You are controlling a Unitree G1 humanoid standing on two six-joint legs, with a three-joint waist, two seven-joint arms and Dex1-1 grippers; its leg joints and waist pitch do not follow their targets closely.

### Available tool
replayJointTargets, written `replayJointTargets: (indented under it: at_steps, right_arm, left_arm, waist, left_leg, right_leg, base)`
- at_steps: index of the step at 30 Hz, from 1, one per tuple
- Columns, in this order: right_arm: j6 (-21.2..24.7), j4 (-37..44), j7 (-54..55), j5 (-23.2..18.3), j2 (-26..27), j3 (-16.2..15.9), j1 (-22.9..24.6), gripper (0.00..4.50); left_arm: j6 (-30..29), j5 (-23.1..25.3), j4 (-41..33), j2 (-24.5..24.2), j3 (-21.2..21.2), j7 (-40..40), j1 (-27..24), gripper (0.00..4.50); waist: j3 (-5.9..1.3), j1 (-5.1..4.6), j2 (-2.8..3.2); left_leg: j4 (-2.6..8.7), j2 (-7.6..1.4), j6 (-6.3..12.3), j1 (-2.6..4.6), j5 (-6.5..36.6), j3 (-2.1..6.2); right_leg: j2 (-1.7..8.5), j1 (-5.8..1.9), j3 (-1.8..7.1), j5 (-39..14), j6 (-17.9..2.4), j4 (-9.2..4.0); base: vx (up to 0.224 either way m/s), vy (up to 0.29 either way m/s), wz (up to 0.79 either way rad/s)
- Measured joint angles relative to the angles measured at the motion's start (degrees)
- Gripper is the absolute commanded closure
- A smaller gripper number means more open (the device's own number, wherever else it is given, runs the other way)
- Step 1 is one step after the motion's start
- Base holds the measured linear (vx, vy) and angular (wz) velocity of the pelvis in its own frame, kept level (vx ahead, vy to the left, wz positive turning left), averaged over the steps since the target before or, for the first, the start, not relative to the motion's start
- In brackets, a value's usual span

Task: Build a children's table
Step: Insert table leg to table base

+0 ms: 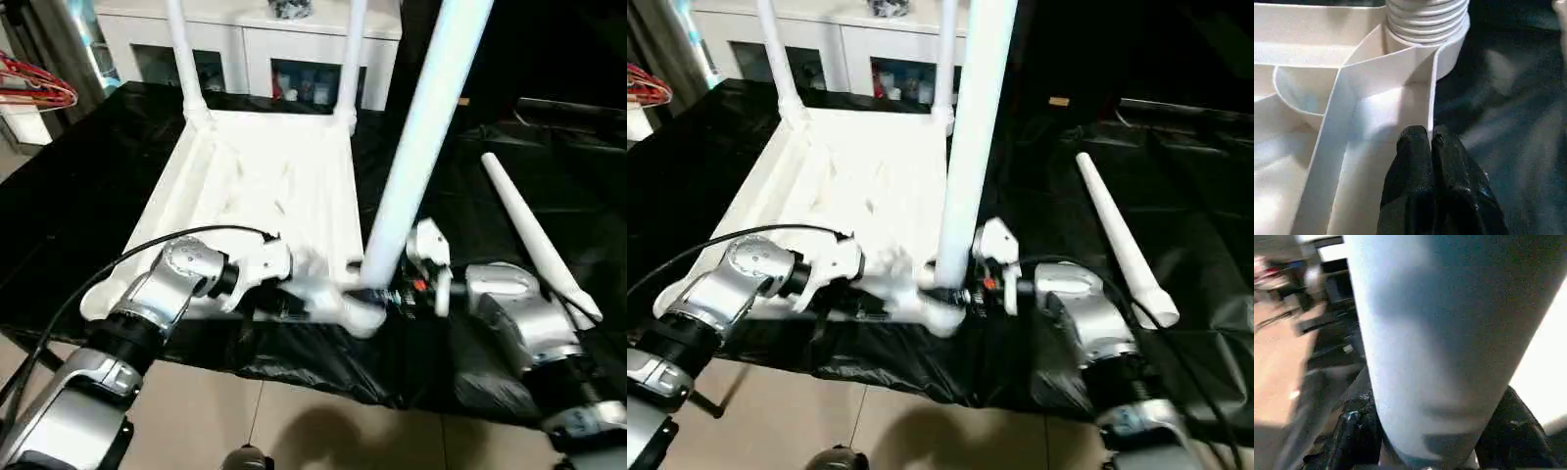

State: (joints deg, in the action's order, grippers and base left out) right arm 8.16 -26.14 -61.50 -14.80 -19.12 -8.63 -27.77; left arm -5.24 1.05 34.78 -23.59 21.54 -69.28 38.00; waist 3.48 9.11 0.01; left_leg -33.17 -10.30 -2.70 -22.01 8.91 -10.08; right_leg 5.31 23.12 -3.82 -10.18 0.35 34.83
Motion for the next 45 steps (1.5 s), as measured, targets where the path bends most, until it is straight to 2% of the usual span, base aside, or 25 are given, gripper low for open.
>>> replayJointTargets:
  at_steps: [8, 13, 19, 24, 33, 34, 37, 39, 41, 42, 45]
  right_arm:
    - [-1.0, -6.8, 17.0, 2.2, 5.6, 3.8, -4.2, 2.59]
    - [-1.5, -12.2, 28.0, 4.5, 9.7, 6.1, -8.4, 2.59]
    - [-1.5, -13.0, 31.1, 5.3, 10.9, 6.9, -9.1, 2.59]
    - [-2.4, -14.9, 32.2, 5.9, 12.2, 7.7, -10.0, 2.59]
    - [-3.5, -15.1, 32.2, 6.0, 12.6, 8.0, -10.0, 2.59]
    - [-3.7, -15.1, 32.1, 6.0, 12.7, 8.1, -10.0, 2.24]
    - [-3.9, -15.2, 30.9, 5.6, 12.8, 8.8, -9.9, 2.24]
    - [-3.9, -15.0, 30.0, 5.2, 12.8, 9.0, -9.8, 1.82]
    - [-3.7, -14.9, 28.6, 4.2, 13.0, 9.1, -9.1, 1.82]
    - [-3.8, -14.6, 28.4, 3.8, 13.2, 9.2, -8.7, 1.59]
    - [-3.1, -13.4, 26.6, 3.1, 12.9, 9.4, -8.1, 1.39]
  left_arm:
    - [-10.4, 1.4, -4.5, 4.4, -2.1, 12.1, -0.4, 4.5]
    - [-19.0, 3.5, -11.6, 9.7, -3.9, 23.0, -3.3, 4.5]
    - [-20.7, 3.7, -13.6, 11.4, -3.9, 26.0, -4.5, 4.5]
    - [-21.3, 3.9, -13.7, 11.3, -3.9, 26.9, -4.5, 4.5]
    - [-20.9, 3.8, -13.7, 10.9, -3.8, 26.6, -4.5, 4.5]
    - [-20.8, 3.8, -13.7, 10.7, -3.8, 26.5, -4.5, 4.5]
    - [-20.5, 3.7, -13.7, 10.1, -3.8, 26.1, -4.5, 4.5]
    - [-19.9, 3.6, -13.6, 9.6, -3.8, 25.5, -4.5, 4.5]
    - [-19.5, 3.4, -13.6, 9.4, -3.8, 24.9, -4.5, 4.5]
    - [-19.4, 3.1, -13.6, 9.3, -3.8, 24.5, -4.5, 4.5]
    - [-18.4, 3.1, -13.3, 8.3, -3.8, 23.5, -4.5, 4.5]
  waist:
    - [0.09, -2.53, 0.01]
    - [0.08, -3.83, 0.02]
    - [0.07, -3.55, 0.02]
    - [0.07, -3.87, 0.02]
    - [0.07, -3.9, 0.01]
    - [0.07, -3.9, 0.01]
    - [0.07, -3.88, 0.02]
    - [0.07, -3.85, 0.02]
    - [0.07, -3.68, 0.02]
    - [0.08, -3.52, 0.03]
    - [0.08, -3.15, 0.03]
  left_leg:
    - [0.26, 0.0, -0.06, -0.07, 0.0, 0.0]
    - [0.57, -0.01, -0.16, -0.08, 0.0, -0.09]
    - [0.71, -0.01, -0.16, -0.04, 0.0, -0.1]
    - [0.67, -0.01, -0.16, 0.03, 0.0, -0.1]
    - [0.67, -0.02, -0.17, 0.02, 0.0, -0.09]
    - [0.67, -0.02, -0.17, 0.02, 0.0, -0.09]
    - [0.67, -0.02, -0.17, -0.01, 0.0, -0.1]
    - [0.67, -0.03, -0.17, -0.05, 0.0, -0.1]
    - [0.68, -0.03, -0.16, -0.07, 0.0, -0.1]
    - [0.68, -0.03, -0.16, -0.12, 0.0, -0.1]
    - [0.66, -0.03, -0.16, -0.15, 0.0, -0.11]
  right_leg:
    - [-0.02, 0.29, -0.04, 0.1, -0.2, -0.08]
    - [-0.07, 0.32, -0.07, 0.1, -0.5, -0.38]
    - [-0.09, 0.25, -0.14, 0.2, -0.5, -0.55]
    - [-0.09, 0.21, -0.12, 0.3, -0.6, -0.56]
    - [-0.11, 0.21, -0.11, 0.3, -0.6, -0.57]
    - [-0.11, 0.21, -0.11, 0.3, -0.6, -0.57]
    - [-0.12, 0.24, -0.12, 0.3, -0.6, -0.57]
    - [-0.12, 0.25, -0.13, 0.3, -0.6, -0.58]
    - [-0.12, 0.26, -0.14, 0.3, -0.6, -0.61]
    - [-0.12, 0.29, -0.14, 0.3, -0.6, -0.62]
    - [-0.12, 0.29, -0.14, 0.3, -0.6, -0.64]
  base:
    - [0.0, 0.0, 0.0]
    - [0.0, 0.0, 0.0]
    - [0.0, 0.0, 0.0]
    - [0.0, 0.0, 0.0]
    - [0.0, 0.0, 0.0]
    - [0.0, 0.0, 0.0]
    - [0.0, 0.0, 0.0]
    - [0.0, 0.0, 0.0]
    - [0.0, 0.0, 0.0]
    - [0.0, 0.0, 0.0]
    - [0.0, 0.0, 0.0]
